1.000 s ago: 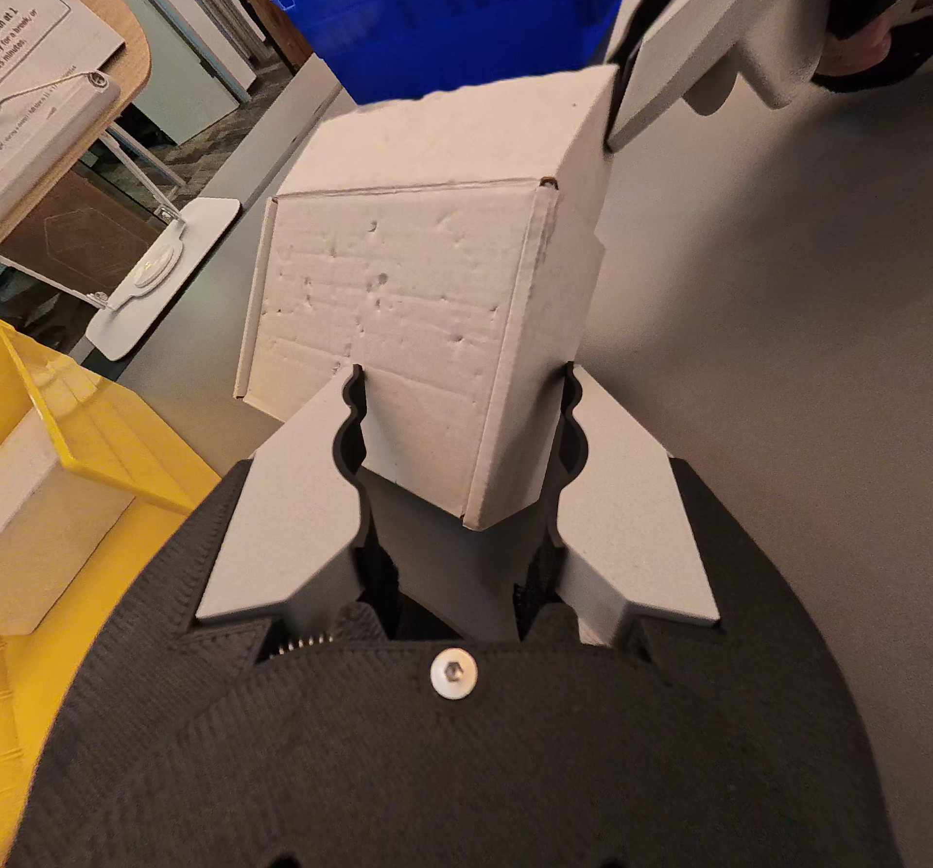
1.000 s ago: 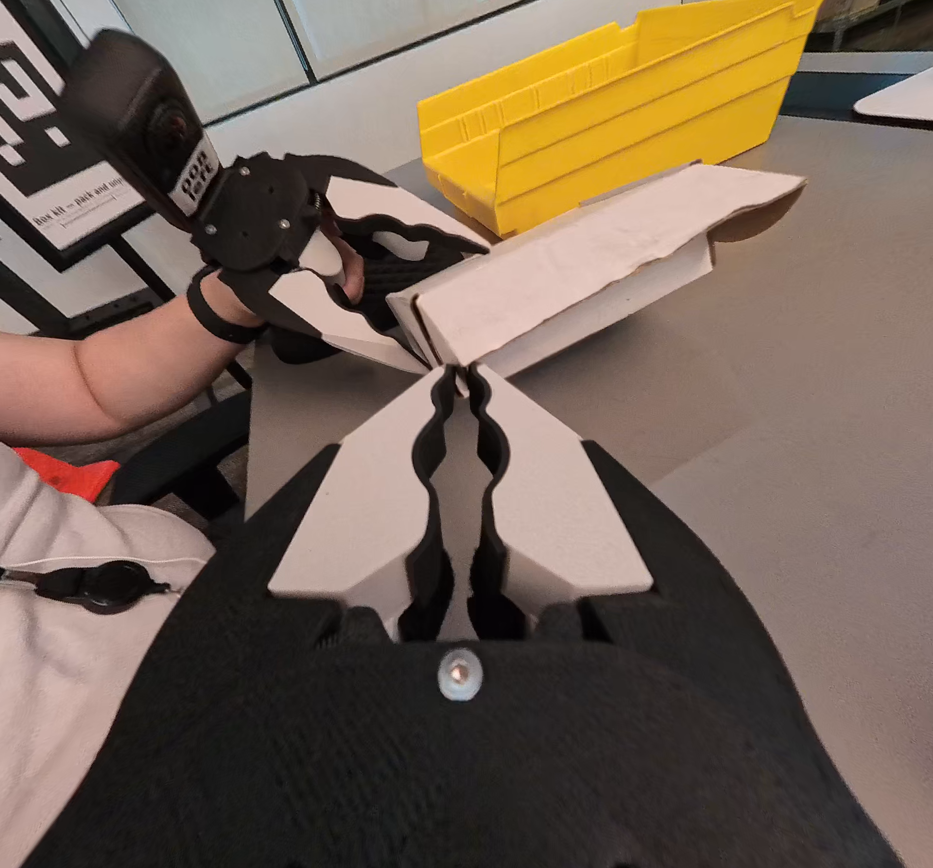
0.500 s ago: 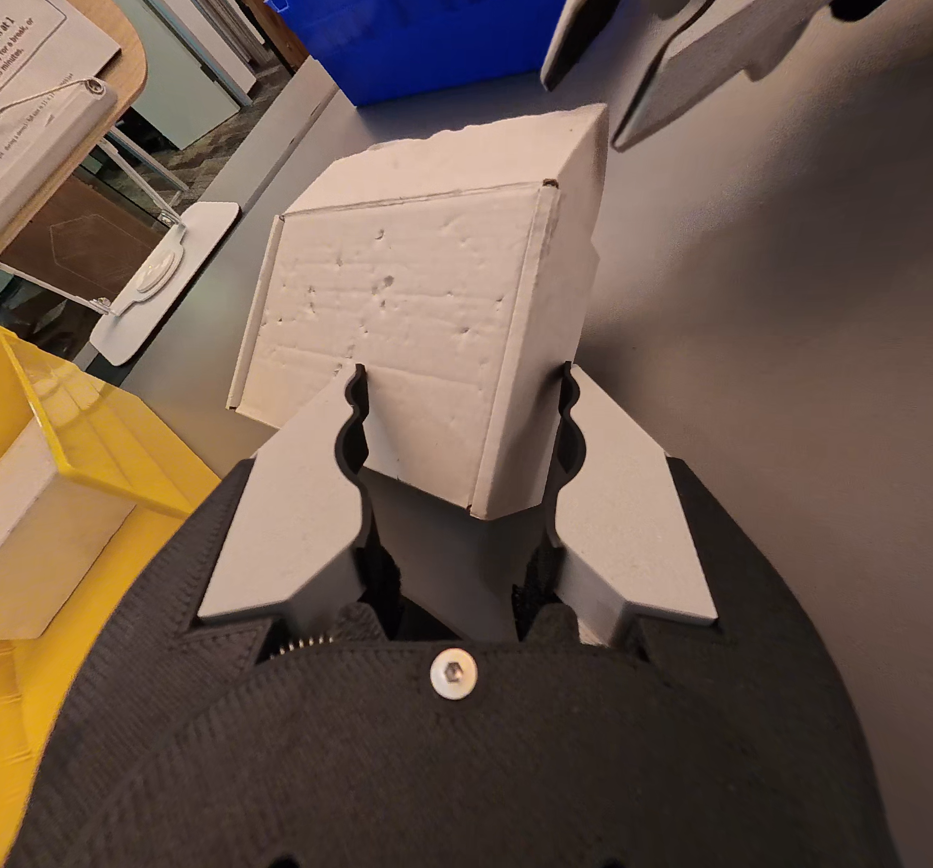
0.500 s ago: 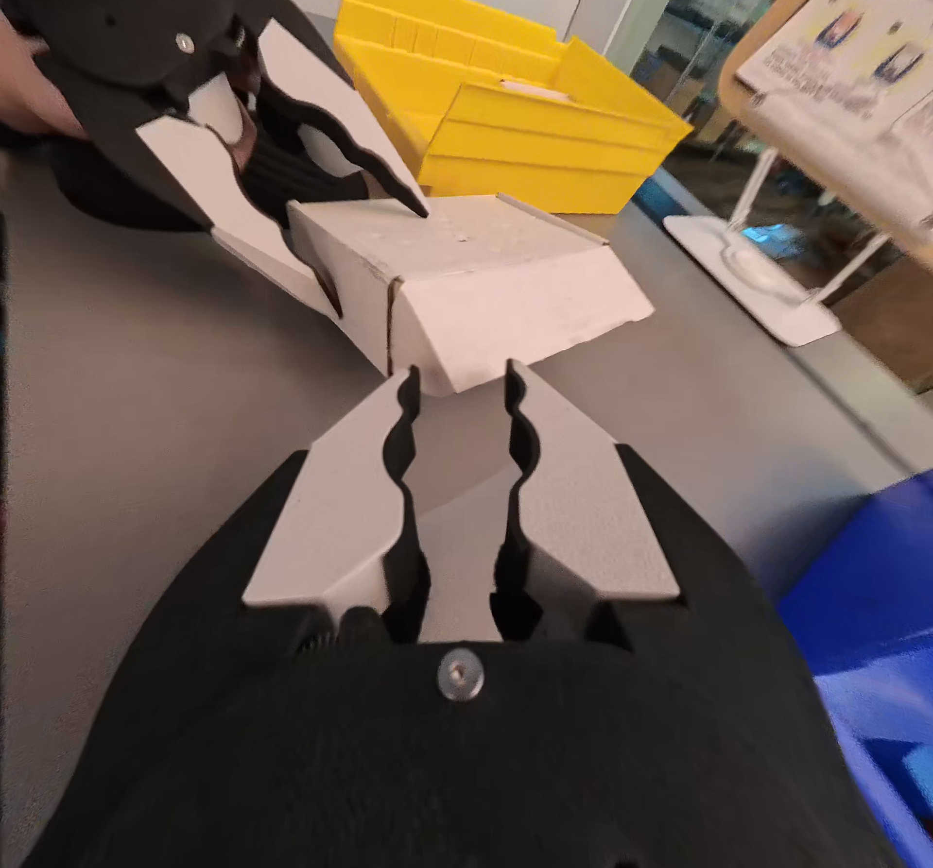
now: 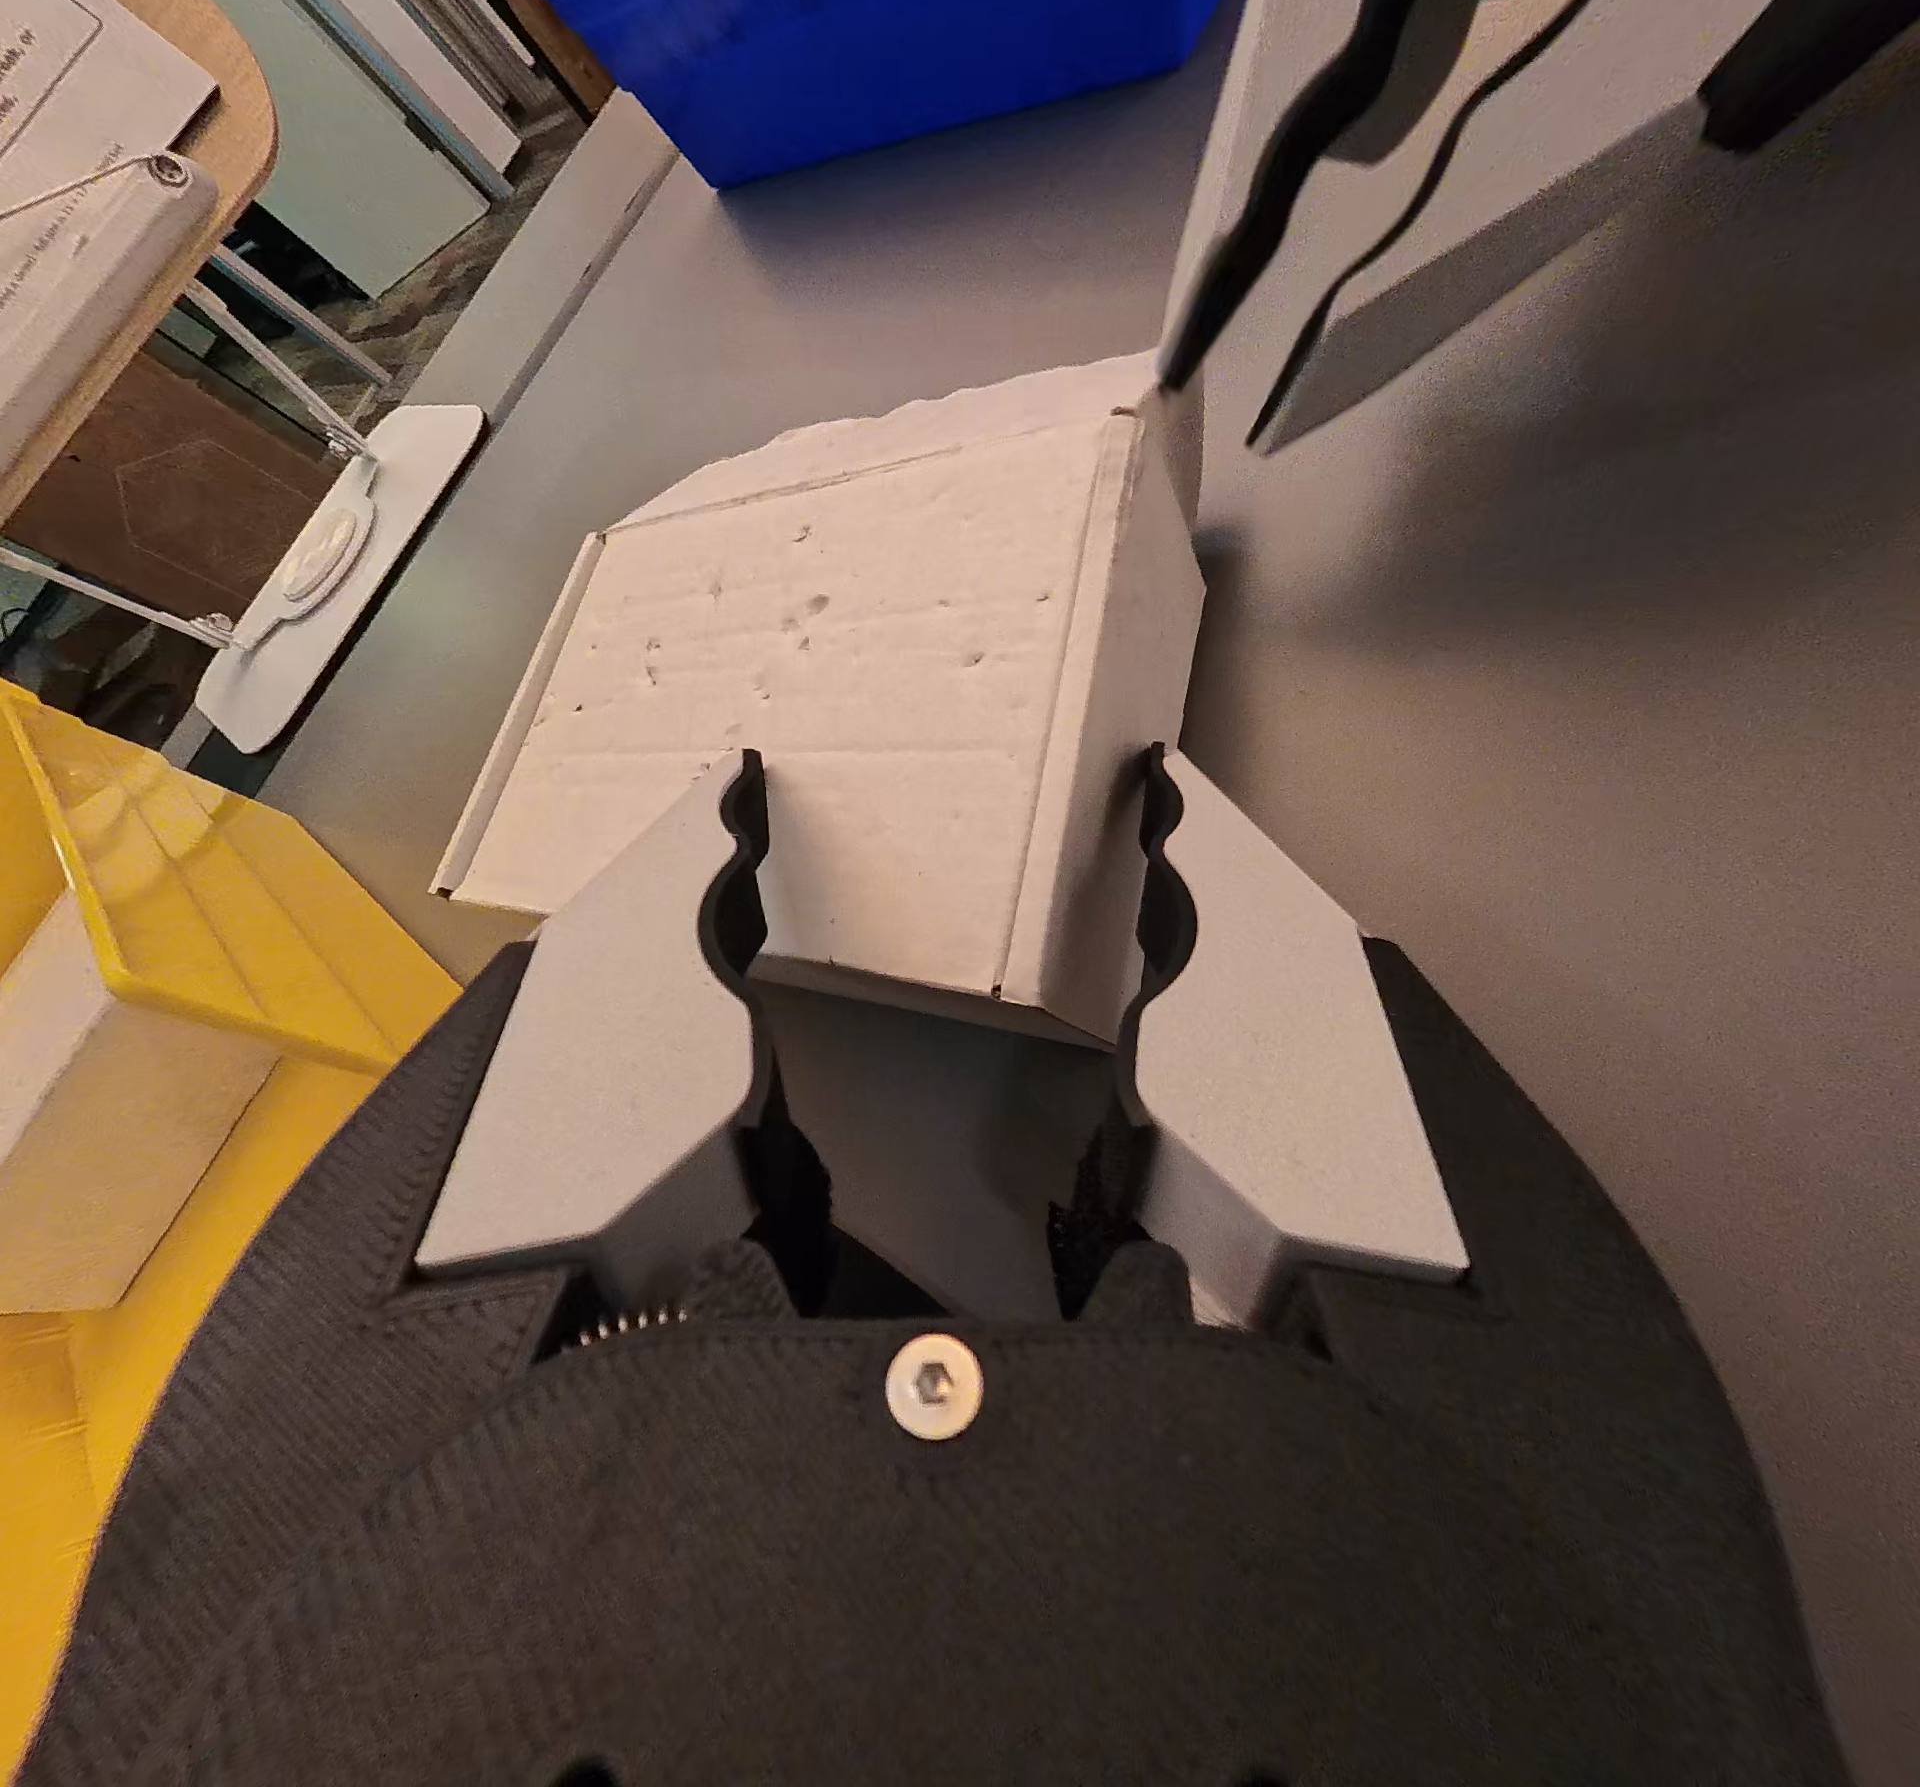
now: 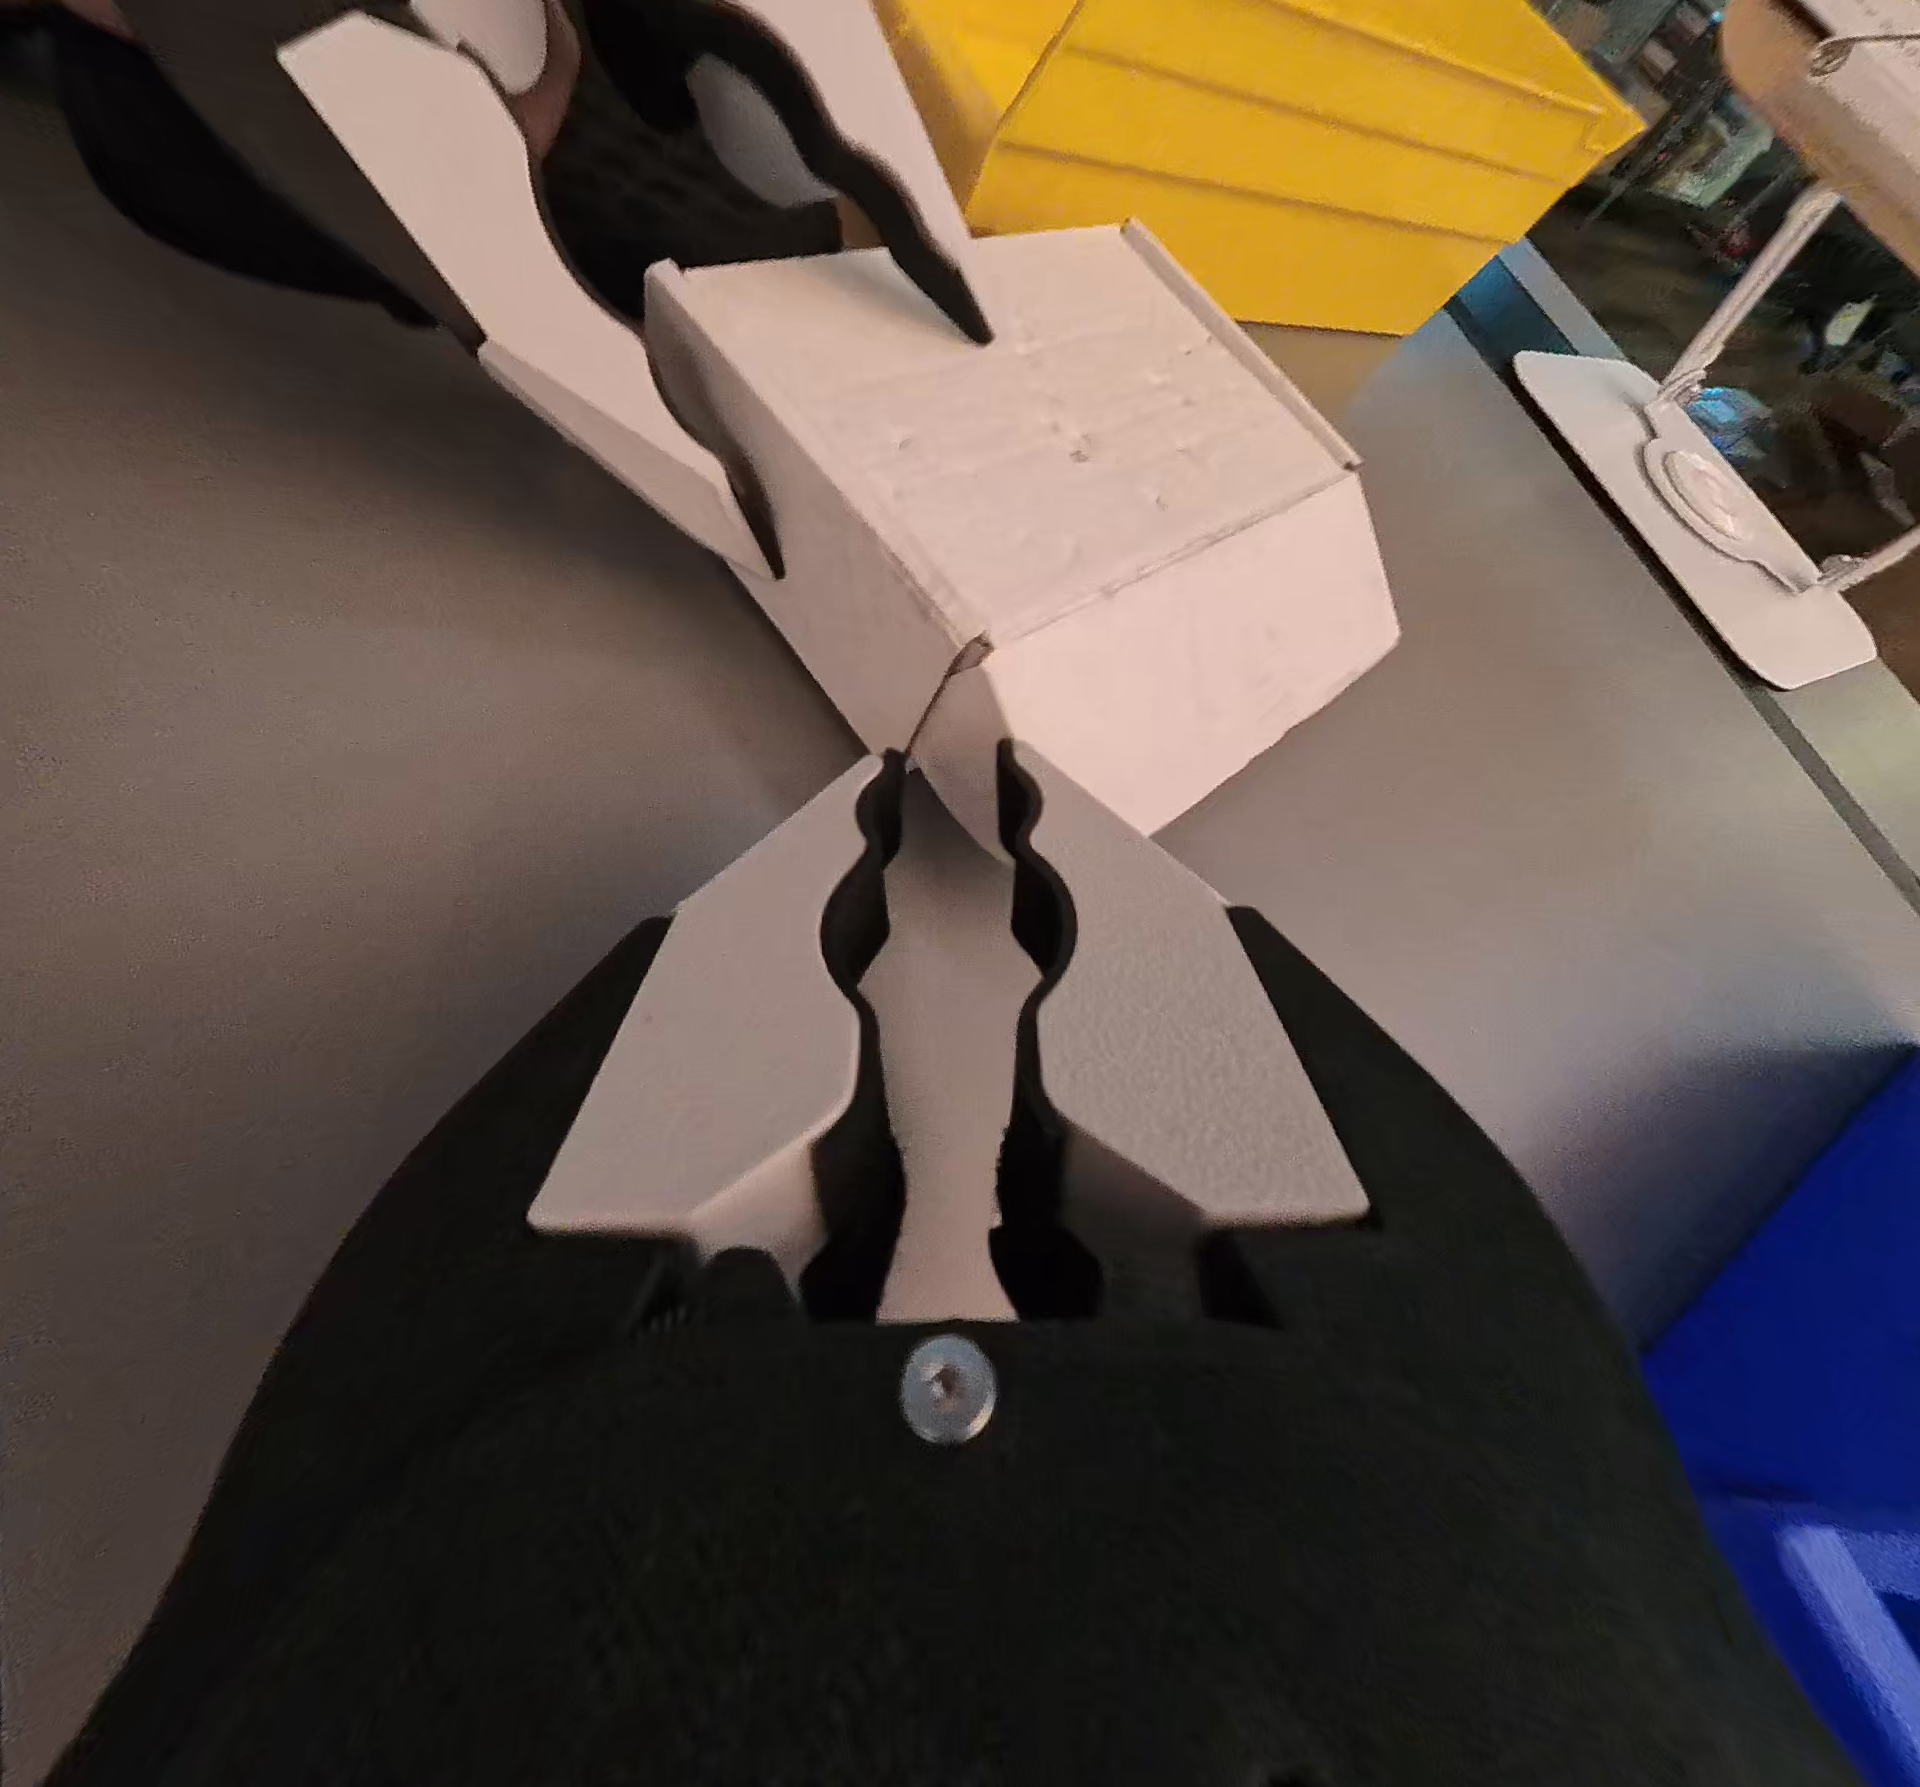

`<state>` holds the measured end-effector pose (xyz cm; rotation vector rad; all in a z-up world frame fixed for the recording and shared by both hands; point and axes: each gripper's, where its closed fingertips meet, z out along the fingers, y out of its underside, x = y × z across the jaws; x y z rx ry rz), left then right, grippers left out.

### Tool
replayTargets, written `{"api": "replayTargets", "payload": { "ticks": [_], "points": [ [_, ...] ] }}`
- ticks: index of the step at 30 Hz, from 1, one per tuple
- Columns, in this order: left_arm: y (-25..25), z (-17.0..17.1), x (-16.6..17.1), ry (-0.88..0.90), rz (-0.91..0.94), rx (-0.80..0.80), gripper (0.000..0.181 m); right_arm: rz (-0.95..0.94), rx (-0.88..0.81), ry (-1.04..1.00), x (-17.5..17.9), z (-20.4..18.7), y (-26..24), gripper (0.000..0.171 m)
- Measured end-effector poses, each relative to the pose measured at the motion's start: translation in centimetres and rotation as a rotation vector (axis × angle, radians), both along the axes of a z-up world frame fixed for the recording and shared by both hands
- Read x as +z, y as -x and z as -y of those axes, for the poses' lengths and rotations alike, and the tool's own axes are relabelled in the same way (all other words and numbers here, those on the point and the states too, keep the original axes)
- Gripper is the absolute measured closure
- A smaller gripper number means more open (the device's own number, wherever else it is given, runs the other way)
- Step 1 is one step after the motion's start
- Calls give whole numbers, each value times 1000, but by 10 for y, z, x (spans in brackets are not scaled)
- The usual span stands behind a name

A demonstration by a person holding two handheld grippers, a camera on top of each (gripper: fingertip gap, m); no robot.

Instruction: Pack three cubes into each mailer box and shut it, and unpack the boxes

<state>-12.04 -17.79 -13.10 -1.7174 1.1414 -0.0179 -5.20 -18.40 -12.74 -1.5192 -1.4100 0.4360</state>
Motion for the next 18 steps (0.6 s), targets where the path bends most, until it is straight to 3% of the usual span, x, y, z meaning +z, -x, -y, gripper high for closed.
{"api": "replayTargets", "payload": {
  "ticks": [1,6,14,18],
  "points": [
    [0,0,0,0,0,0,109,-12,-14,-4,4,-3,-3,146],
    [0,0,0,0,-1,-1,109,55,-57,-1,-6,-19,-17,140],
    [0,0,0,2,-1,-2,110,94,-62,90,-27,-19,-9,143],
    [-1,1,0,-6,-10,-12,109,76,-40,62,-16,-19,-12,142]
  ]
}}
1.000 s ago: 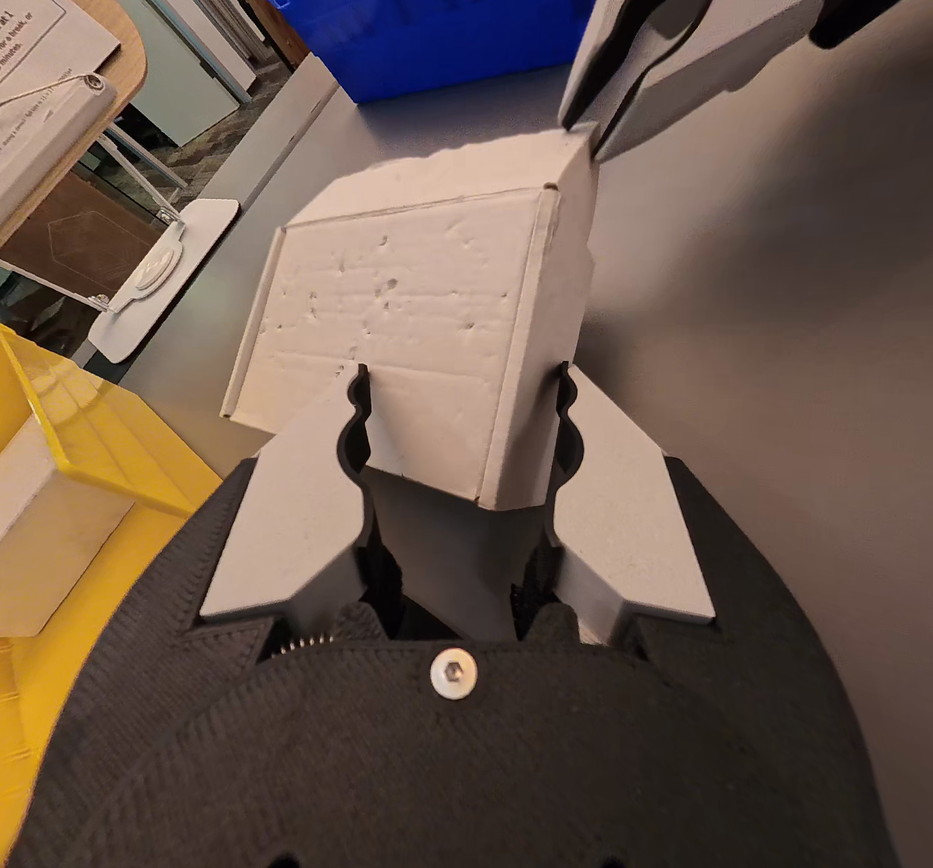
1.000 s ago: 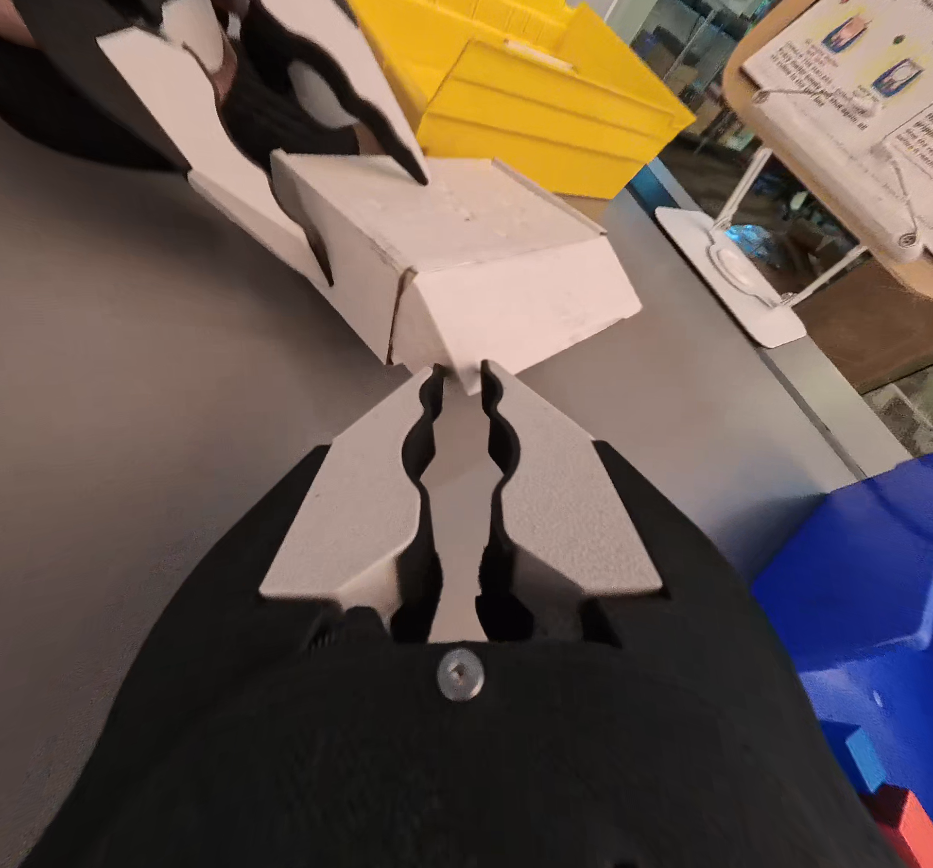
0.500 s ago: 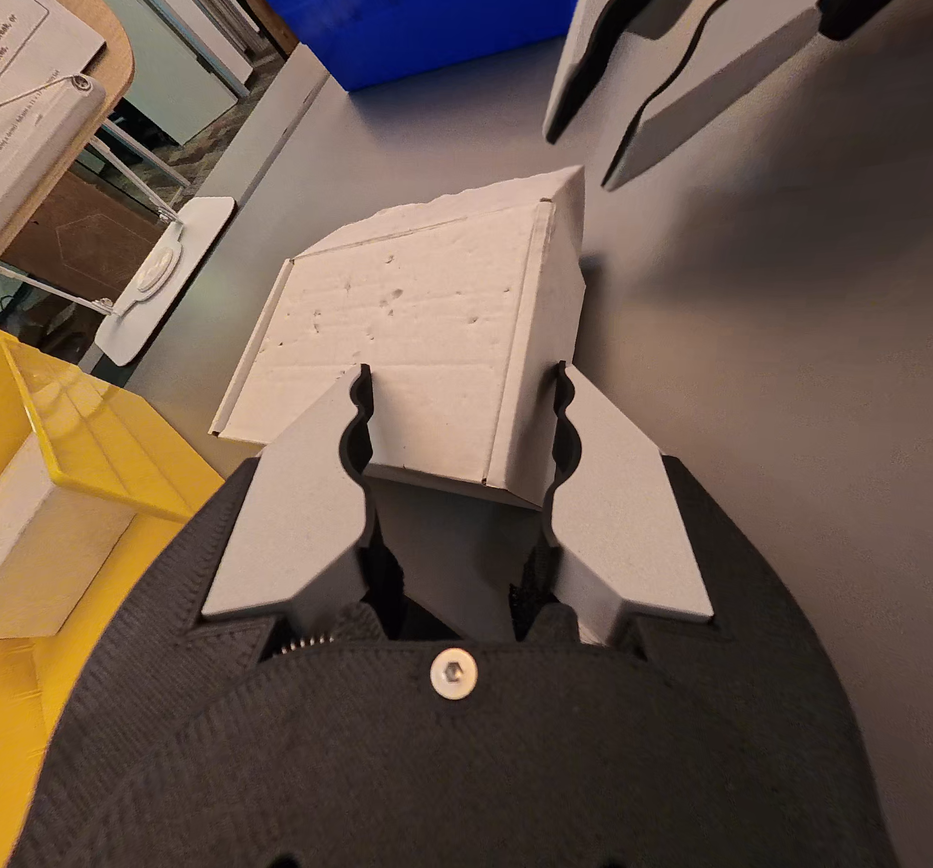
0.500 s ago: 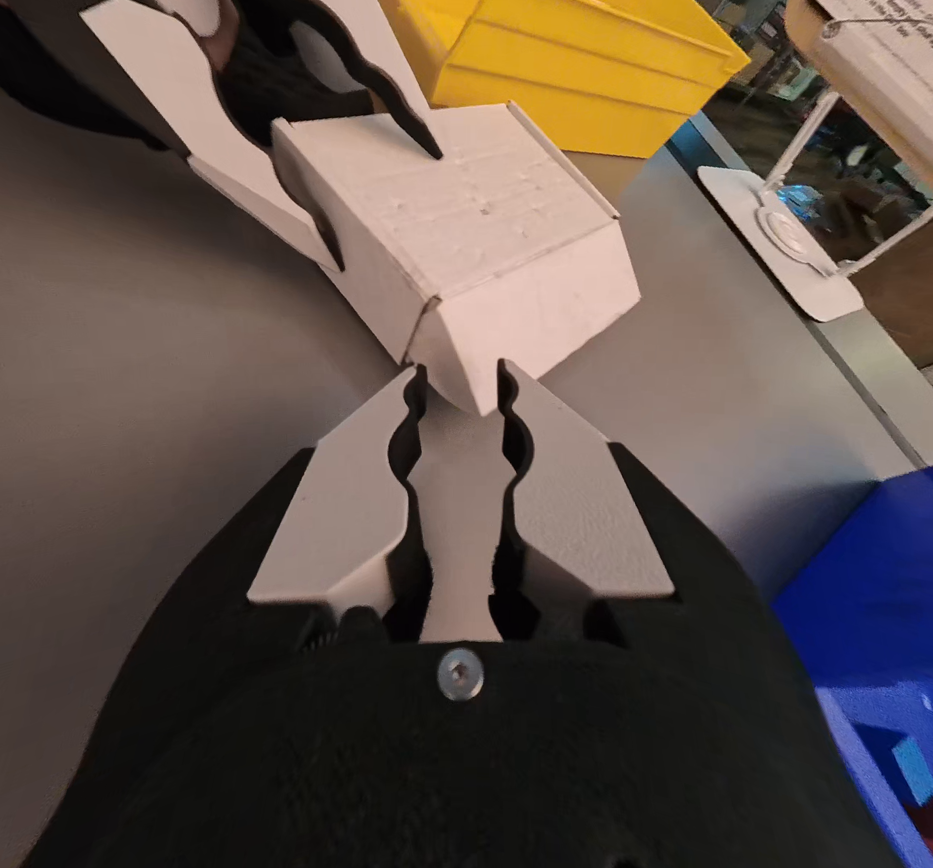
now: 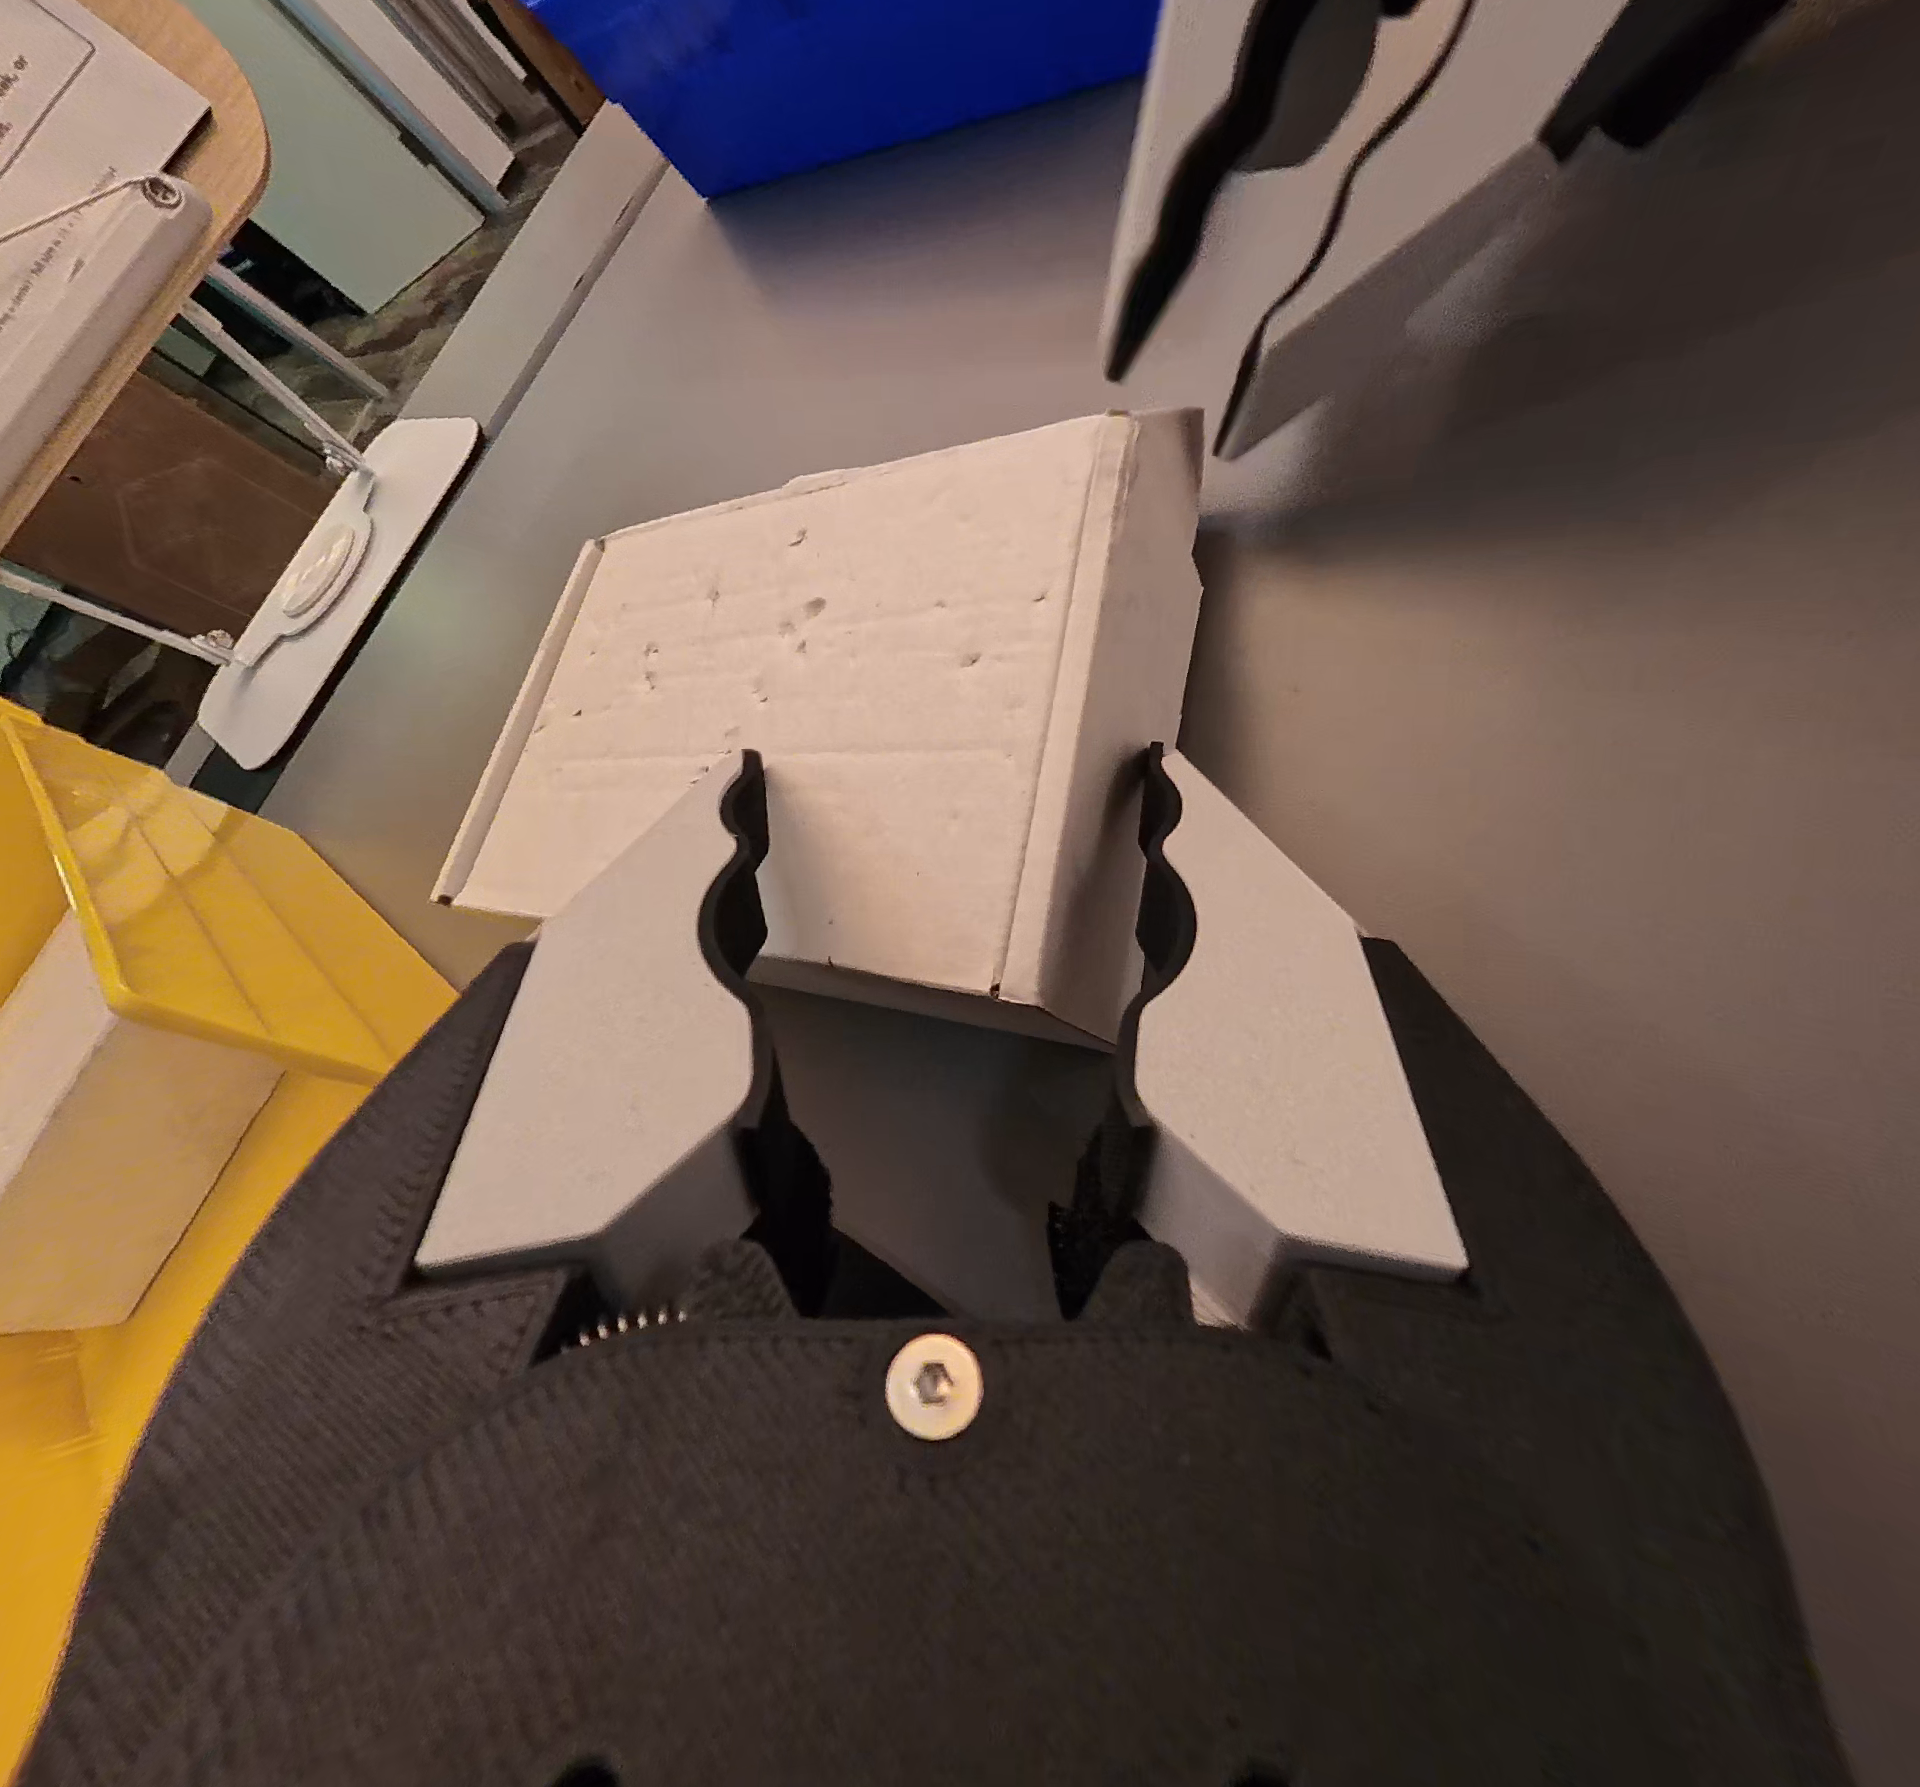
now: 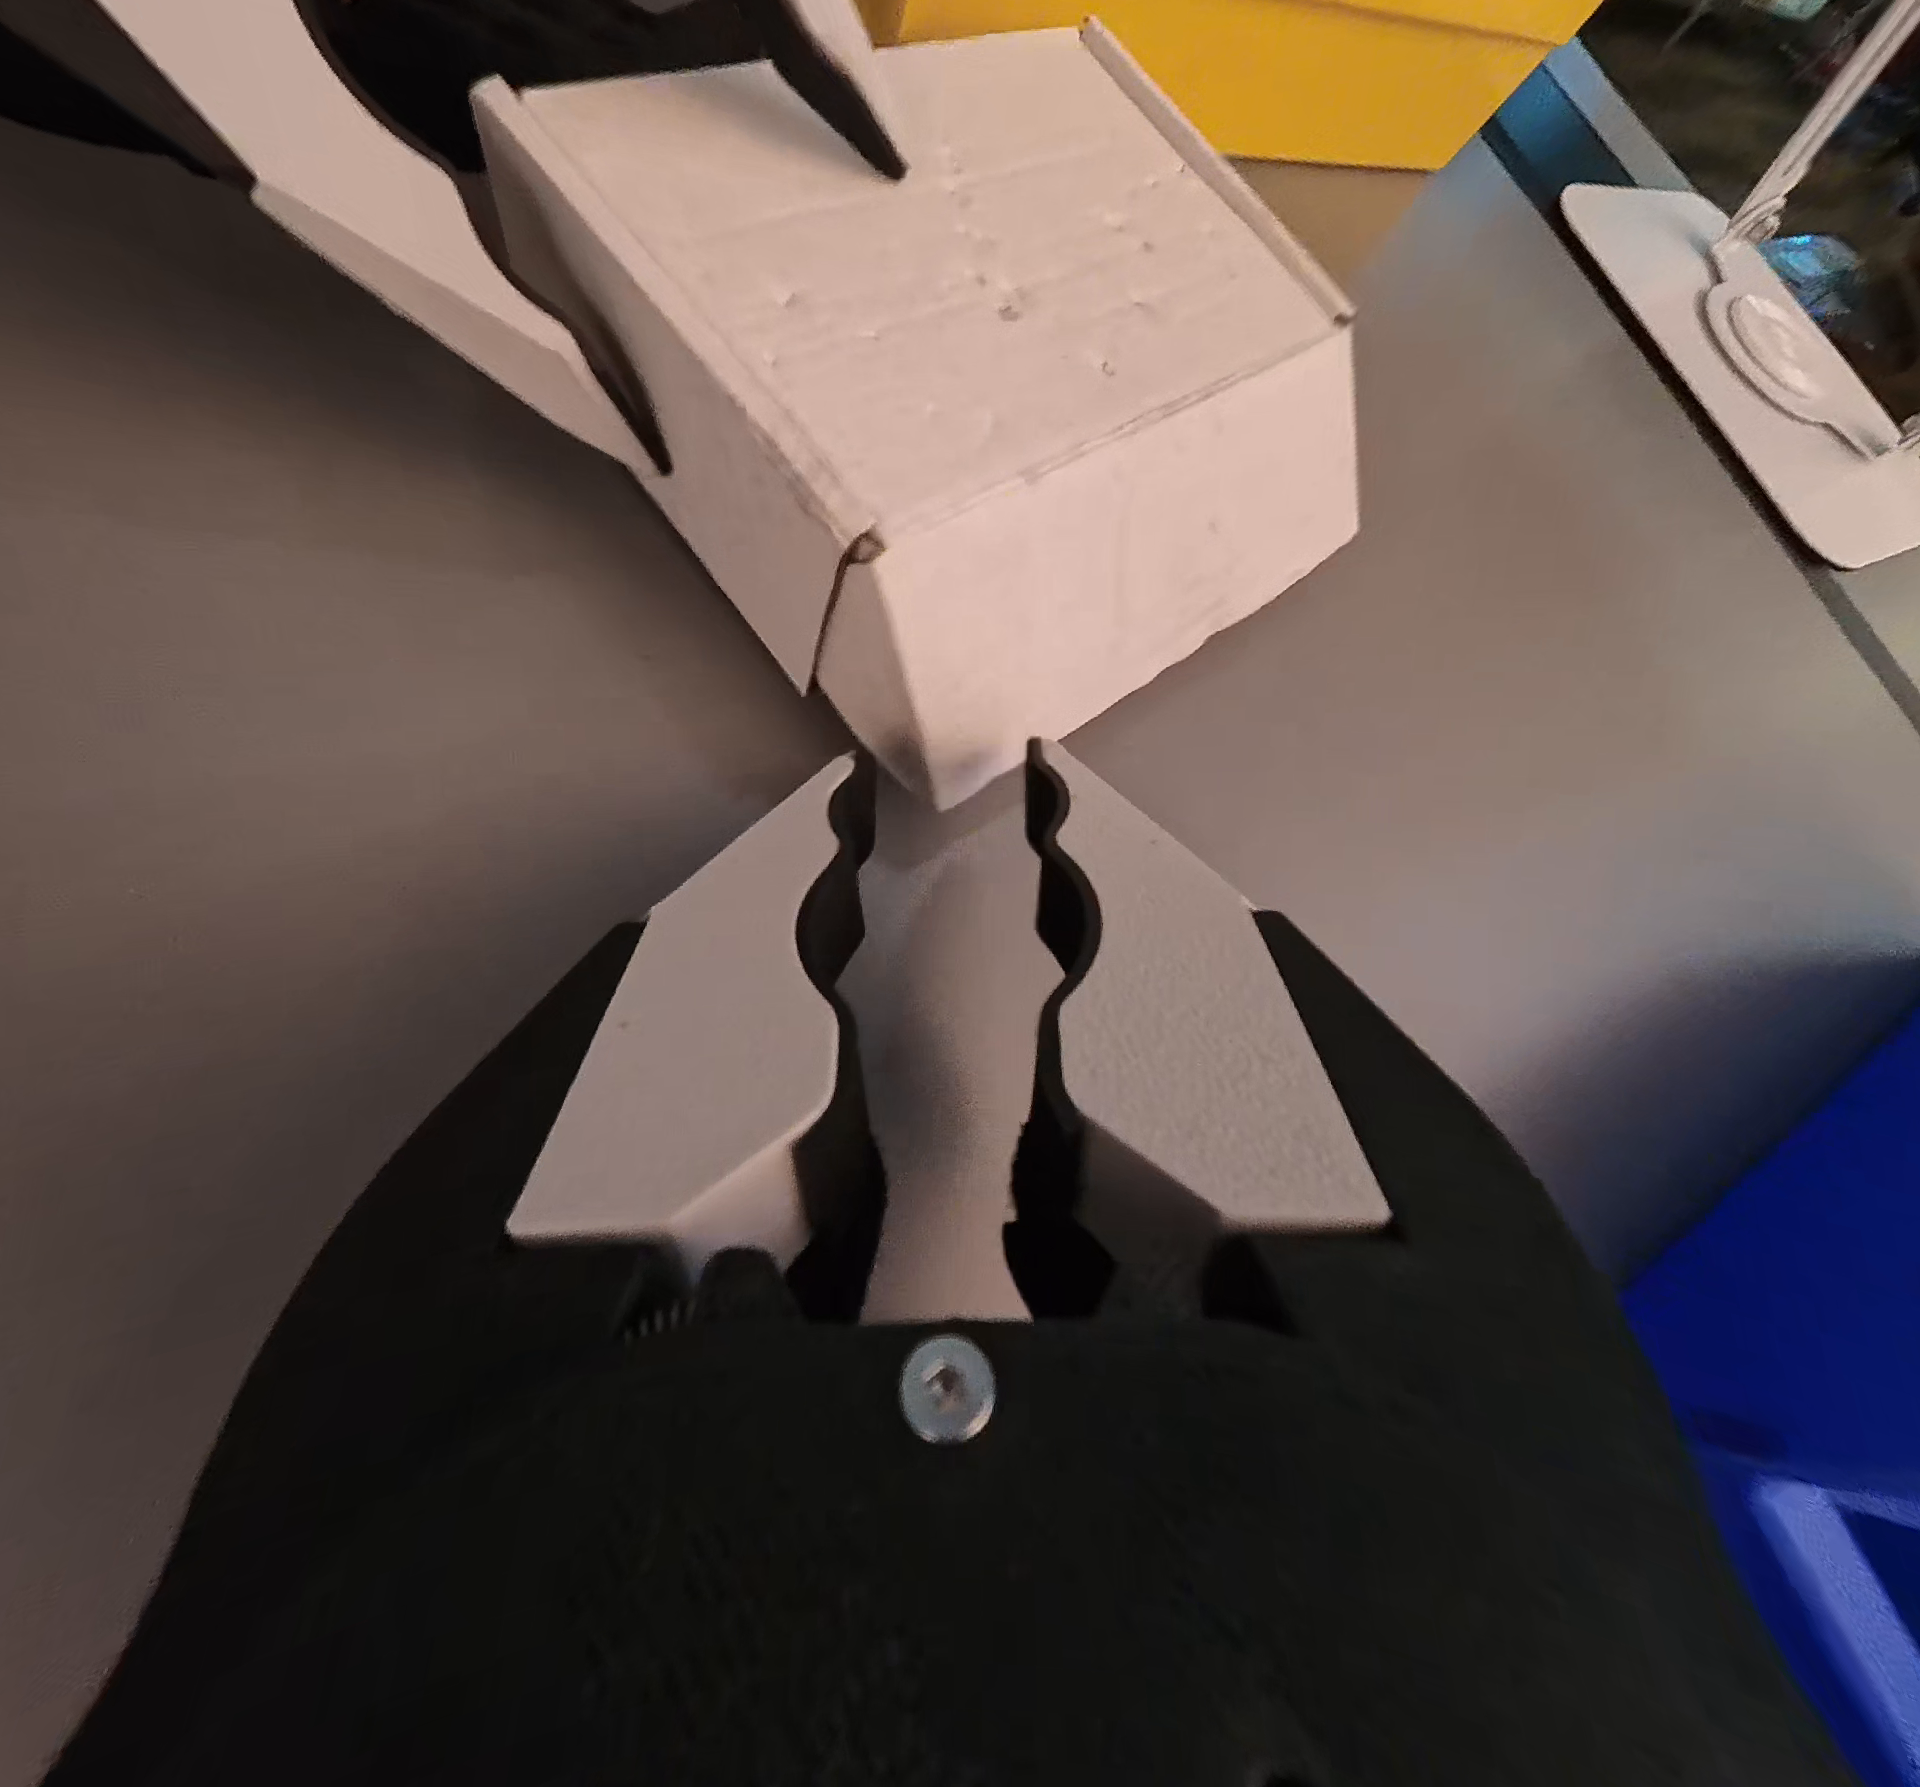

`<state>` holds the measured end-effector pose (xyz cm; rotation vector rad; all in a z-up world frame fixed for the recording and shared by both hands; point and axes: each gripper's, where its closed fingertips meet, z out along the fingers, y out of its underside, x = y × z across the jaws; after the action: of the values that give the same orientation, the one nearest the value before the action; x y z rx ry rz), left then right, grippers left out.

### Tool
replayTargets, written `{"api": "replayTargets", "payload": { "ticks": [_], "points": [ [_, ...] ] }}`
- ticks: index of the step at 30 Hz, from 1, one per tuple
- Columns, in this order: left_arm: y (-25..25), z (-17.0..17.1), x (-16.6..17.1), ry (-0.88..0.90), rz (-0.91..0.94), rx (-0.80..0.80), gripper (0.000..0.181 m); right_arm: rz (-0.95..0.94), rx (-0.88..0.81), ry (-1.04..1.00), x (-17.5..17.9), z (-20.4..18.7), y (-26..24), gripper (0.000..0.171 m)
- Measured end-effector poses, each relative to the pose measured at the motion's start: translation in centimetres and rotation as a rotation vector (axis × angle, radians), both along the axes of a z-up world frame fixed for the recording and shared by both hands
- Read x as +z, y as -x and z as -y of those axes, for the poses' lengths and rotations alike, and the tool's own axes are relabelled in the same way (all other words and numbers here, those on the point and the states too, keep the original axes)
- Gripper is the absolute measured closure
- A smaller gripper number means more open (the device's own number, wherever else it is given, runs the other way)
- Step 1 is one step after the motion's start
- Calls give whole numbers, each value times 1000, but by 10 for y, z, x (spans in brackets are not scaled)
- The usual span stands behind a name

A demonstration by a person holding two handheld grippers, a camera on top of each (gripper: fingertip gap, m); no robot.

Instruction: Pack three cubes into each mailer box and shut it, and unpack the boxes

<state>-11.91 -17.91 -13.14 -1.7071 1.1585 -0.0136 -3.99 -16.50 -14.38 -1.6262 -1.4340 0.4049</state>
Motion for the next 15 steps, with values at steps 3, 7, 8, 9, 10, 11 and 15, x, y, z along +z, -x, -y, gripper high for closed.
{"api": "replayTargets", "payload": {
  "ticks": [3,7,8,9,10,11,15],
  "points": [
    [-6,10,0,-4,-14,-83,111,-2,64,37,12,-2,-6,117],
    [-14,38,0,2,-45,-329,112,81,344,371,7,31,-20,106],
    [-13,43,0,8,-52,-377,111,69,377,426,13,32,-24,106],
    [-11,47,0,15,-63,-407,111,29,364,423,21,21,-24,106],
    [-9,48,0,22,-79,-421,111,-32,354,415,32,10,-21,106],
    [-7,49,0,27,-96,-426,111,-95,326,404,42,-4,-16,106],
    [2,46,0,39,-127,-383,108,-185,261,417,53,-39,6,98]
  ]
}}
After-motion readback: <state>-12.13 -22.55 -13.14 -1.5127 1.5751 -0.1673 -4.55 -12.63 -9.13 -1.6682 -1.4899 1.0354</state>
